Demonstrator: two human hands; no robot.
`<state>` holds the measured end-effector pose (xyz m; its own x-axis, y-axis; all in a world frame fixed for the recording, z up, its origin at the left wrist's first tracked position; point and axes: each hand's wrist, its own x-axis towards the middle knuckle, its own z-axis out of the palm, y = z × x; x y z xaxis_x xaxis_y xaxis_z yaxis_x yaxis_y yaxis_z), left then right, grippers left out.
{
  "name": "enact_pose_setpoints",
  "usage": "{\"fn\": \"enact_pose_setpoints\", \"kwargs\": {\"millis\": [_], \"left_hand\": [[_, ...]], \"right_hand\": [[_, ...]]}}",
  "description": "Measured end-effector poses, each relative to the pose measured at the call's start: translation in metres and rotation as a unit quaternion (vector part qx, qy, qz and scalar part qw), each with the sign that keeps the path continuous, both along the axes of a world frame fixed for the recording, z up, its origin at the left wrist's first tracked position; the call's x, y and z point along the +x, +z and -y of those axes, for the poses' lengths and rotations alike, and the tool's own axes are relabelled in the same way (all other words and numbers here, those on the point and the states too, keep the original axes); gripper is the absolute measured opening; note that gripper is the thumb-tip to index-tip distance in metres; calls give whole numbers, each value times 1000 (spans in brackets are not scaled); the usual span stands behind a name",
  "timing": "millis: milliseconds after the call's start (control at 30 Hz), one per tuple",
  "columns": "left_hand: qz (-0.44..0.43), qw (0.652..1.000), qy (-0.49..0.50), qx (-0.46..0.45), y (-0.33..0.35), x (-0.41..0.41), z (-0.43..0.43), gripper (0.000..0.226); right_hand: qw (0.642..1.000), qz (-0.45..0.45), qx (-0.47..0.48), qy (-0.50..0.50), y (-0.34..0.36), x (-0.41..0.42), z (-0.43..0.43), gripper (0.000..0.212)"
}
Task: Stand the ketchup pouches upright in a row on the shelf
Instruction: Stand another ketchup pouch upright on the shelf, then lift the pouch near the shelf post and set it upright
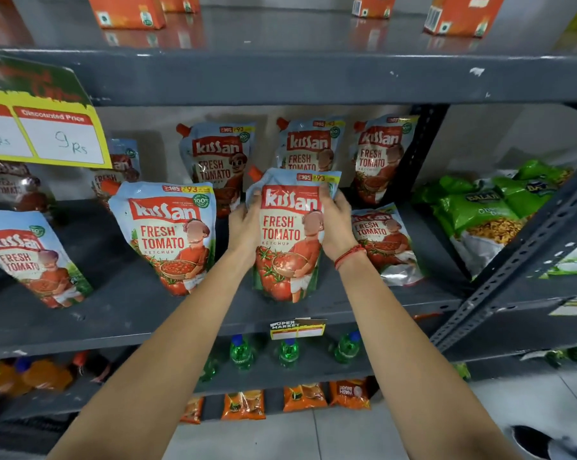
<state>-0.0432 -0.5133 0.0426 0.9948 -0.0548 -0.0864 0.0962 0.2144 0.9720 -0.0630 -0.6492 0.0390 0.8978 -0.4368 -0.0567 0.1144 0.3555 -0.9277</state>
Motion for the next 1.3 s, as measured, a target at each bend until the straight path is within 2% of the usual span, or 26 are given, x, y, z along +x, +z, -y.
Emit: {"fn": "enact_pose_setpoints", "kwargs": {"millis": [100, 167, 300, 467, 567, 633, 700, 800, 867, 933, 967, 1033, 1067, 1100, 1167, 1233, 1300], "left_hand": [[77, 996, 25, 23, 6, -3, -2, 24], [99, 995, 28, 20, 8, -6, -2, 23], [89, 995, 29, -15, 5, -10, -1, 19], [59, 997, 34, -40, -5, -11, -2, 26], [69, 996, 37, -33, 0, -18, 0, 28], [76, 996, 44, -6, 0, -24, 2, 33], [92, 992, 68, 54, -6, -34, 3, 49], [190, 951, 157, 188, -19, -59, 9, 59], [259, 919, 181, 236, -27, -85, 20, 58], [332, 896, 117, 270, -39, -107, 31, 54], [363, 884, 63, 288, -45, -113, 38, 49], [399, 861, -53, 312, -56, -113, 50, 40], [403, 852, -106, 317, -57, -111, 57, 35], [399, 846, -154, 320, -58, -108, 64, 31], [385, 835, -222, 326, -59, -99, 78, 24], [362, 834, -247, 335, -66, -87, 95, 24], [295, 862, -228, 343, -73, -74, 114, 35]], "right_hand": [[998, 50, -38, -27, 17, 0, 9, 21], [996, 72, -52, -23, 20, -1, 12, 19], [992, 99, -74, -13, 22, -2, 16, 17], [992, 105, -71, 2, 23, -3, 25, 12], [992, 102, -74, 14, 22, -6, 28, 9], [993, 103, -65, 6, 20, -11, 34, 4], [993, 100, -68, -8, 17, -18, 45, 5], [993, 62, -63, -76, 8, -29, 68, 24], [984, 23, -89, -152, 1, -34, 90, 23], [960, -45, -183, -205, -12, -36, 117, 28], [934, -99, -275, -208, -21, -38, 130, 37], [853, -234, -447, -132, -45, -40, 153, 59], [821, -299, -481, -74, -56, -42, 157, 66], [805, -339, -487, -26, -65, -44, 160, 70], [808, -345, -476, 23, -72, -46, 160, 77], [816, -330, -474, 25, -71, -47, 159, 79], [829, -318, -460, 12, -68, -50, 157, 81]]}}
